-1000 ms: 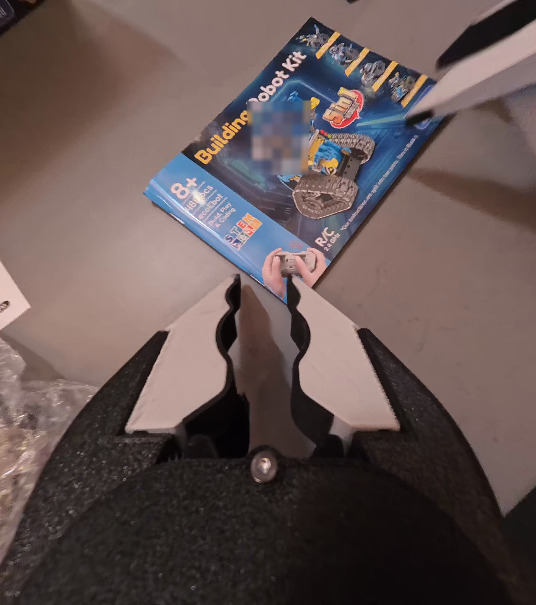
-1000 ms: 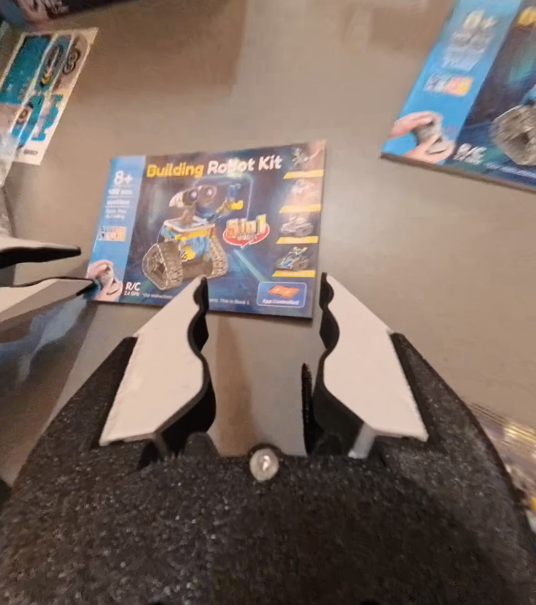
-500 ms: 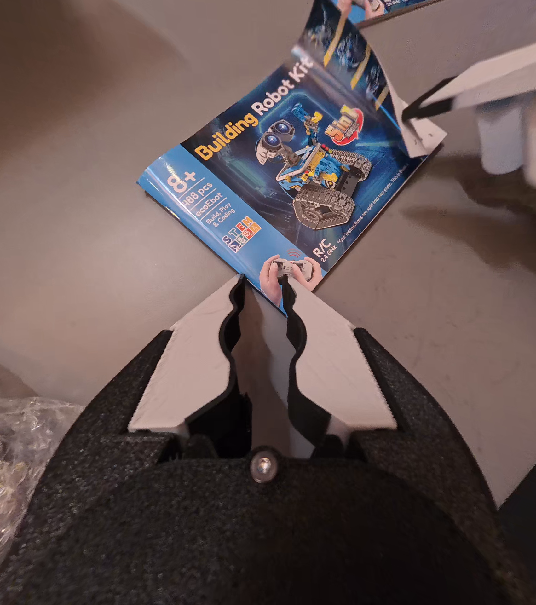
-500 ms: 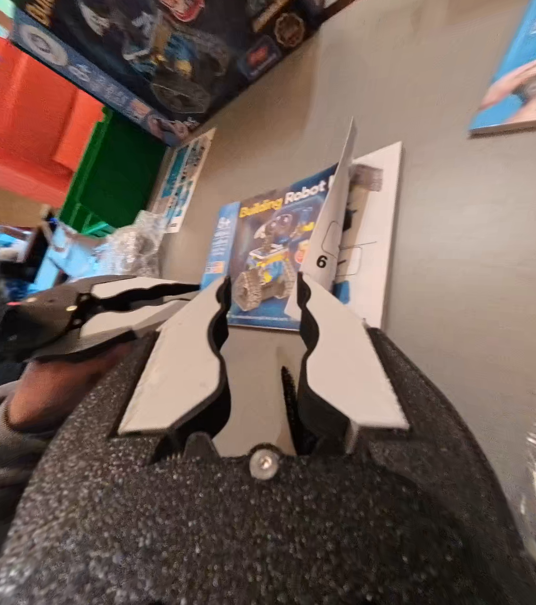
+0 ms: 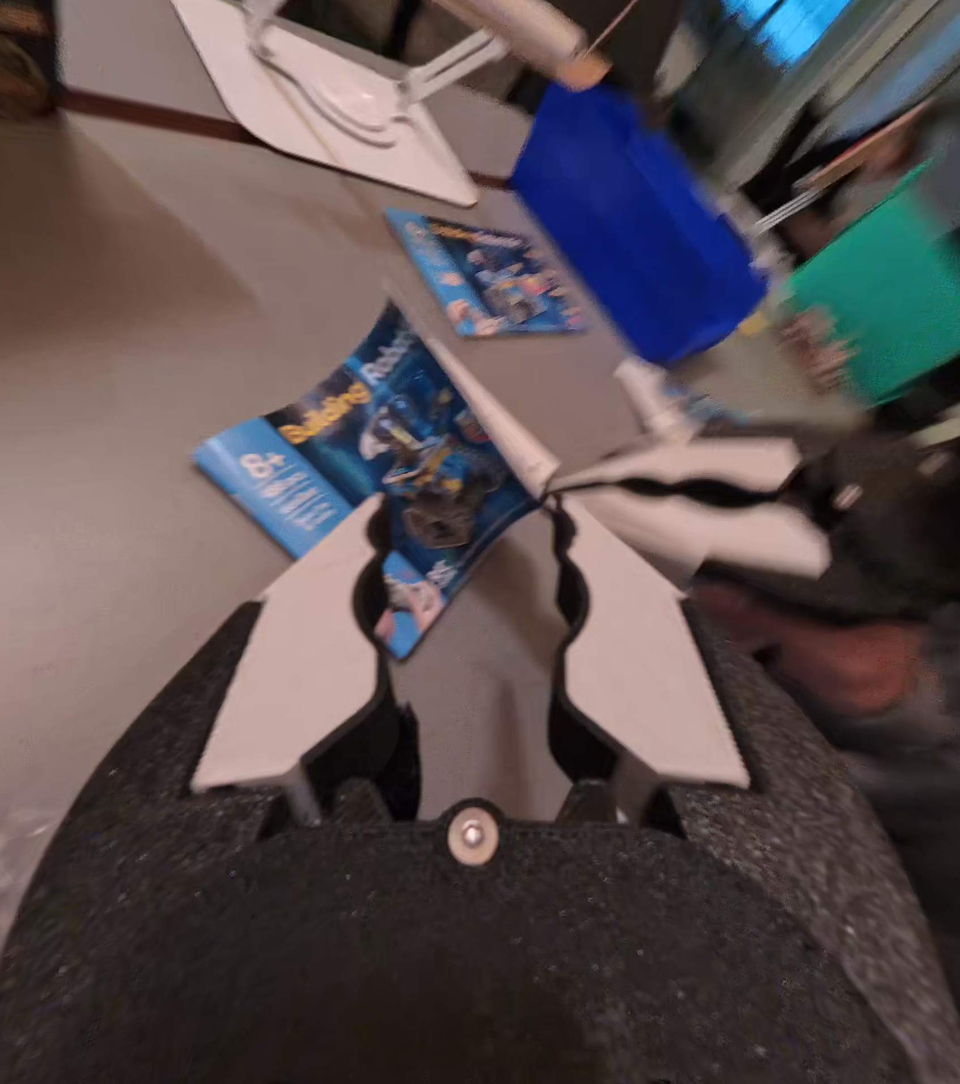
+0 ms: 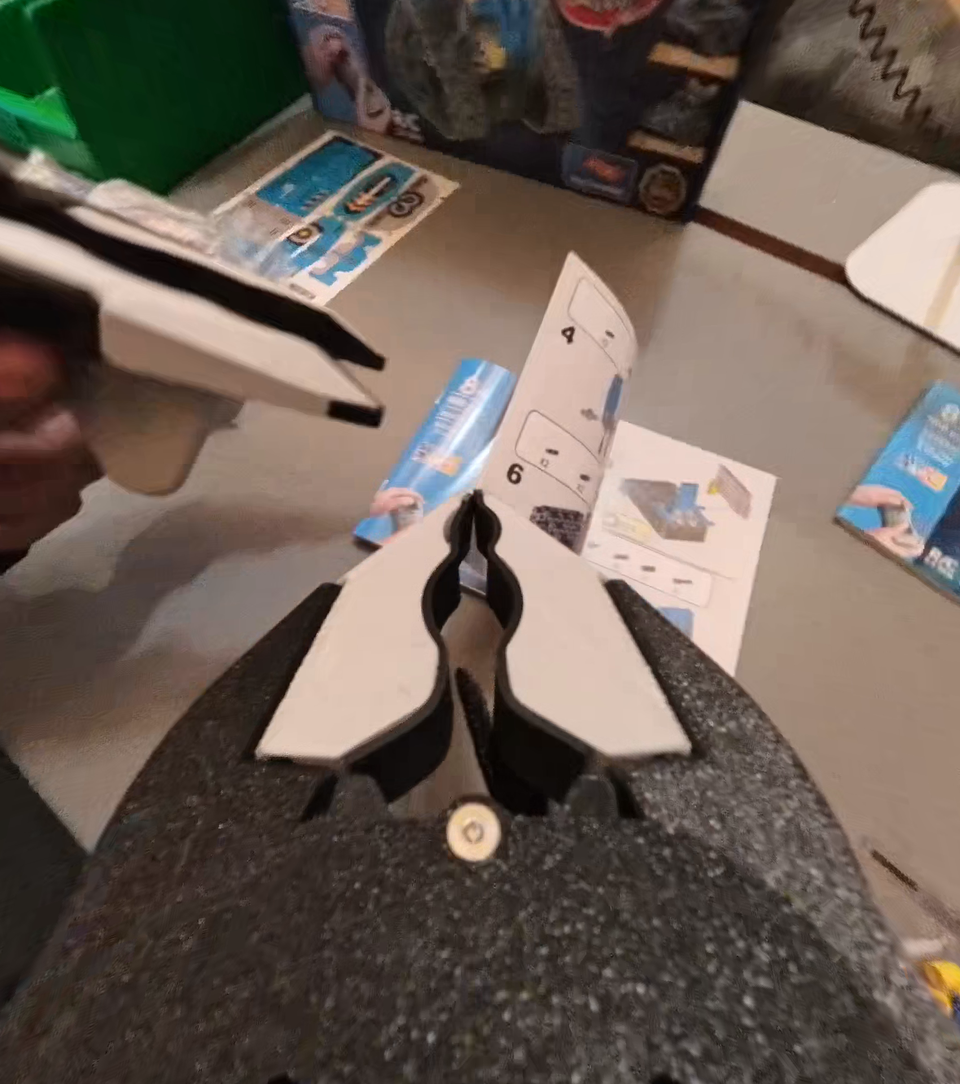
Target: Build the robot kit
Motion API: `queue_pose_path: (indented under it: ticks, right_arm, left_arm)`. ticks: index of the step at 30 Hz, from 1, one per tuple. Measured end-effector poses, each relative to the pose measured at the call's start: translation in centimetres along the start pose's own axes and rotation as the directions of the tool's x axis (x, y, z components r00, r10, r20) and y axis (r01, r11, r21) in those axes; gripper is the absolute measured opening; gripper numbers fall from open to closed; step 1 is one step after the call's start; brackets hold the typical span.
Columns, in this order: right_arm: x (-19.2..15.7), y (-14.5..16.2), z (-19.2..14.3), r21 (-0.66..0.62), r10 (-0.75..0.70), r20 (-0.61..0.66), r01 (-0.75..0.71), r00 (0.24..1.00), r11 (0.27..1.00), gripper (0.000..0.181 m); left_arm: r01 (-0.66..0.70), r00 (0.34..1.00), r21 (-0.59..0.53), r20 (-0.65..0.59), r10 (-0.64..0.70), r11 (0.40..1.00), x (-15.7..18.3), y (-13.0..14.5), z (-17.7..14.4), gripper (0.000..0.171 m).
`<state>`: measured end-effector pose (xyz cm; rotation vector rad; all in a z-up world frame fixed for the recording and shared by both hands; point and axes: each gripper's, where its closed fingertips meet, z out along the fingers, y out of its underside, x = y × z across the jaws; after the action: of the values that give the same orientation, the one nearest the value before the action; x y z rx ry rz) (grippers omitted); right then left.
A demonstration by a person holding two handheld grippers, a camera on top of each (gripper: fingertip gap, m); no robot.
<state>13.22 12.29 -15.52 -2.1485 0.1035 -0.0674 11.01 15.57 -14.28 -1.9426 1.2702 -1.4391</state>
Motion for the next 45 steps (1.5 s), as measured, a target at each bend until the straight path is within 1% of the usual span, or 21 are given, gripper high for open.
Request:
queue_pose_path:
  ticks: [1, 2, 4, 6, 8, 9, 10, 12, 13, 15, 18, 20, 21, 22, 24, 28, 31, 34, 37, 39, 45]
  right_arm:
    - [-1.3, -0.4, -0.1, 0.010, -0.060, -0.002, 0.060, 0.998, 0.998, 0.000]
    - [-2.6, -0.8, -0.2, 0.027, -0.111, 0.003, 0.111, 0.994, 0.993, 0.000]
    - [-5.0, -1.4, -0.5, 0.058, -0.172, 0.021, 0.170, 0.985, 0.984, 0.000]
    - [-7.1, -1.5, -0.4, 0.077, -0.206, 0.059, 0.201, 0.977, 0.977, 0.000]
    - [-8.5, -1.2, 0.0, 0.075, -0.214, 0.107, 0.207, 0.971, 0.976, 0.000]
    - [-9.6, -1.1, 0.0, 0.088, -0.220, 0.169, 0.208, 0.961, 0.974, 0.000]
    - [-10.3, -1.1, -0.2, 0.098, -0.216, 0.218, 0.199, 0.952, 0.975, 0.007]
    - [-10.7, -1.4, -0.9, 0.110, -0.207, 0.301, 0.181, 0.931, 0.977, 0.041]
    - [-10.5, -1.9, -1.3, 0.119, -0.200, 0.328, 0.170, 0.923, 0.978, 0.048]
    - [-9.3, -2.9, -1.7, 0.134, -0.189, 0.368, 0.149, 0.911, 0.980, 0.049]
    - [-6.1, -3.8, -0.3, 0.136, -0.150, 0.345, 0.109, 0.926, 0.985, 0.054]
    - [-5.3, -3.5, 1.7, 0.098, -0.049, 0.382, 0.013, 0.923, 0.995, 0.078]
    - [-5.4, -3.2, 2.6, 0.064, 0.016, 0.423, -0.047, 0.906, 0.997, 0.084]
    - [-5.7, -3.2, 3.3, 0.040, 0.077, 0.456, -0.107, 0.887, 0.993, 0.083]
    - [-5.6, -2.7, 4.4, -0.006, 0.168, 0.493, -0.190, 0.853, 0.982, 0.070]
    - [-3.0, -1.7, 5.2, -0.033, 0.269, 0.451, -0.285, 0.851, 0.958, 0.044]
    - [-1.2, -1.4, 5.2, -0.042, 0.351, 0.443, -0.372, 0.825, 0.927, 0.043]
    - [0.5, -1.0, 5.2, -0.059, 0.425, 0.431, -0.445, 0.796, 0.894, 0.045]
    - [2.9, -1.2, 4.4, -0.004, 0.435, 0.389, -0.470, 0.812, 0.883, 0.044]
    - [4.6, -1.3, 3.7, 0.052, 0.400, 0.328, -0.439, 0.856, 0.897, 0.045]
    - [9.0, -1.1, 1.5, 0.156, 0.346, 0.174, -0.372, 0.922, 0.915, 0.043]
  left_arm:
    - [0.101, 0.991, -0.006, -0.090, -0.102, 0.995, 0.3, -0.6, -0.2, 0.068]
    - [0.179, 0.971, -0.030, -0.155, -0.181, 0.983, 0.3, -0.8, -0.2, 0.073]
    - [0.269, 0.940, -0.076, -0.197, -0.279, 0.960, -0.4, -0.4, -0.3, 0.071]
    - [0.312, 0.918, -0.120, -0.216, -0.331, 0.943, -0.8, 0.5, -0.4, 0.050]
    - [0.324, 0.916, -0.103, -0.216, -0.339, 0.940, -1.4, 0.4, -1.2, 0.004]
    - [0.319, 0.920, -0.098, -0.205, -0.333, 0.943, -1.9, 0.3, -1.7, 0.001]
    - [0.302, 0.931, -0.102, -0.181, -0.316, 0.948, -2.5, 0.3, -2.4, 0.000]
    - [0.263, 0.952, -0.104, -0.131, -0.275, 0.959, -3.8, 0.2, -3.7, 0.000]
    - [0.249, 0.957, -0.116, -0.122, -0.262, 0.962, -4.2, 0.2, -4.4, 0.000]
    - [0.232, 0.961, -0.127, -0.123, -0.247, 0.964, -4.6, 0.0, -5.4, 0.001]
    - [0.246, 0.953, -0.097, -0.160, -0.259, 0.964, -4.7, -0.8, -6.0, 0.002]
    - [0.269, 0.936, -0.079, -0.212, -0.279, 0.960, -4.1, -1.2, -5.9, 0.002]
    - [0.279, 0.928, -0.076, -0.233, -0.289, 0.957, -3.8, -1.2, -5.7, 0.002]
    - [0.283, 0.922, -0.079, -0.250, -0.294, 0.956, -3.5, -1.1, -5.4, 0.002]
    - [0.288, 0.910, -0.088, -0.286, -0.301, 0.954, -2.8, -0.7, -4.9, 0.002]
    - [0.296, 0.897, -0.078, -0.319, -0.306, 0.952, -2.5, -0.2, -4.4, 0.009]
    - [0.312, 0.871, -0.058, -0.381, -0.310, 0.948, -1.8, -0.5, -4.4, 0.009]
    - [0.280, 0.890, -0.050, -0.360, -0.278, 0.959, -2.0, -0.2, -4.2, 0.006]
    - [0.269, 0.905, -0.028, -0.335, -0.263, 0.963, -2.5, -0.4, -4.6, 0.001]
    - [0.280, 0.910, -0.026, -0.311, -0.274, 0.960, -3.2, -0.4, -4.8, 0.000]
    - [0.285, 0.944, -0.037, -0.163, -0.287, 0.958, -5.8, 0.3, -5.7, 0.000]
